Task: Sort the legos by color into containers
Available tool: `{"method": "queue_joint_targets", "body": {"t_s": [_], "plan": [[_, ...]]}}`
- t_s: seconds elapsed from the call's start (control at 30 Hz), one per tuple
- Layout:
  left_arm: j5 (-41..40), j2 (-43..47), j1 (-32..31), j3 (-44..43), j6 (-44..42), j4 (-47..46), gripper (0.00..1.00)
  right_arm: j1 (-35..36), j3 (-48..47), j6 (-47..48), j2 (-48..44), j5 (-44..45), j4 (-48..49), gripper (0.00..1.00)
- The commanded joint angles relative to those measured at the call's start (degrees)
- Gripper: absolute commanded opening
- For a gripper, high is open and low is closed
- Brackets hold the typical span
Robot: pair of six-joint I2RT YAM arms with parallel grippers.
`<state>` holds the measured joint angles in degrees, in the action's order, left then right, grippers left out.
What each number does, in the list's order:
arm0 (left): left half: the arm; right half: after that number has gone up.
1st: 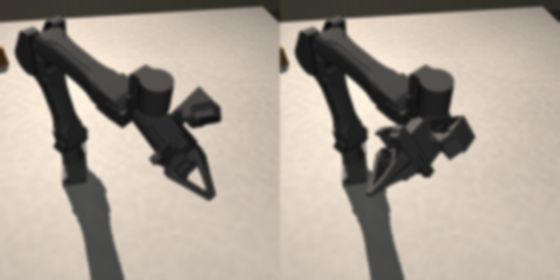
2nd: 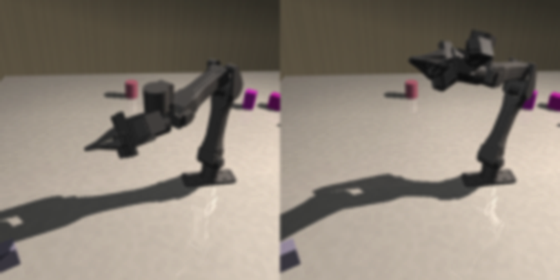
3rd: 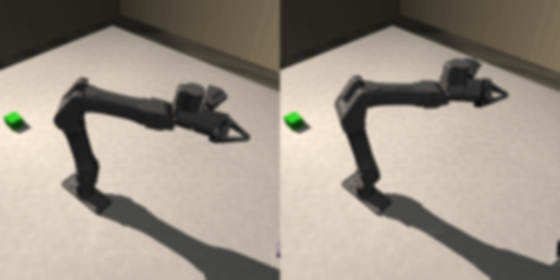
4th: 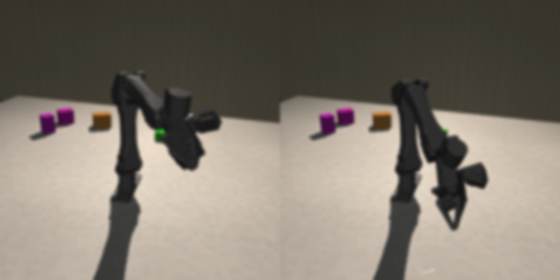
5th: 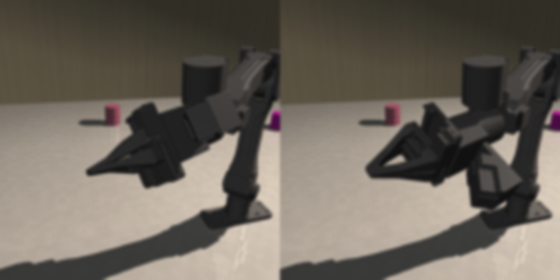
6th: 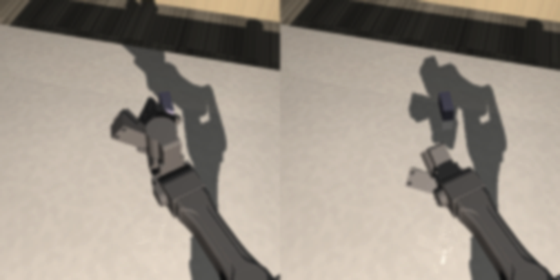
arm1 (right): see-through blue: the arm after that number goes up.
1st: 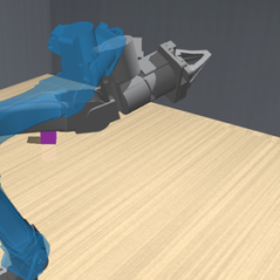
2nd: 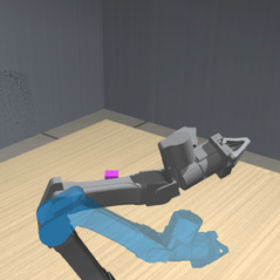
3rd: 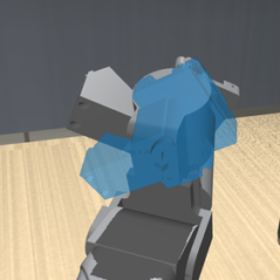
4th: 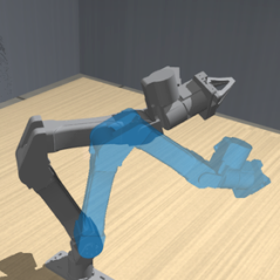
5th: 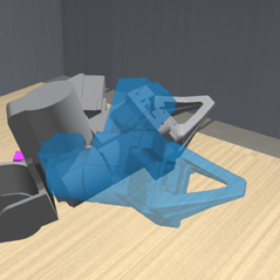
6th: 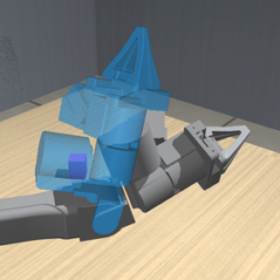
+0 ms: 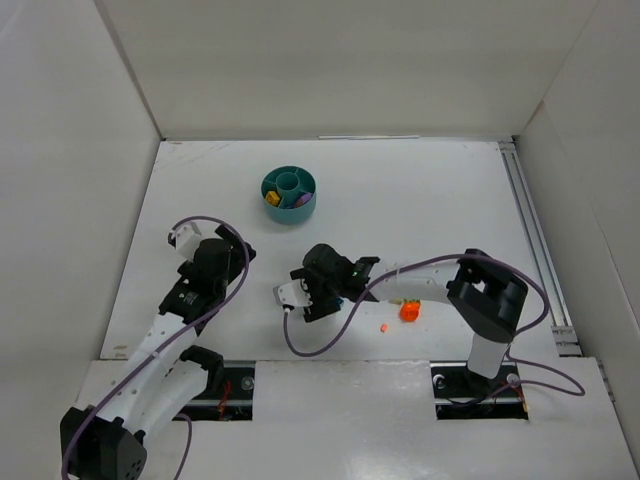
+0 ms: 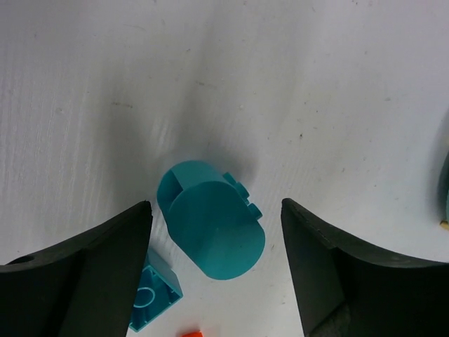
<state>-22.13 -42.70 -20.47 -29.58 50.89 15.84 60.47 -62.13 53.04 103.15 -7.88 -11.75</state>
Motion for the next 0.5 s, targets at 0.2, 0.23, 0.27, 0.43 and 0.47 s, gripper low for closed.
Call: {"method": "queue_joint_targets", "body": {"t_s": [0.2,0.23,0.27,0.43,0.47], "plan": [[1.3,0.69,0.52,1.11,-2.11,-2.74,1.0,0.53,-3.26,0.49,4.42,-3.81,-4.6,0.62],[1.3,0.69,0.52,1.11,-2.11,-2.74,1.0,0.53,-3.78,0.49,4.42,-3.81,-4.6,0.59],[1.3,0.69,0.52,1.11,-2.11,-2.74,1.0,0.53,-3.79,0.49,4.42,-3.81,-5.12,0.56],[0.77,0.69,0.52,1.11,-1.59,-2.74,1.0,-0.61,-3.79,1.02,3.73,-5.56,-5.65,0.44],[0.77,0.69,0.52,1.11,-1.59,-2.74,1.0,-1.22,-3.79,1.02,3.72,-6.26,-5.13,0.42]]}}
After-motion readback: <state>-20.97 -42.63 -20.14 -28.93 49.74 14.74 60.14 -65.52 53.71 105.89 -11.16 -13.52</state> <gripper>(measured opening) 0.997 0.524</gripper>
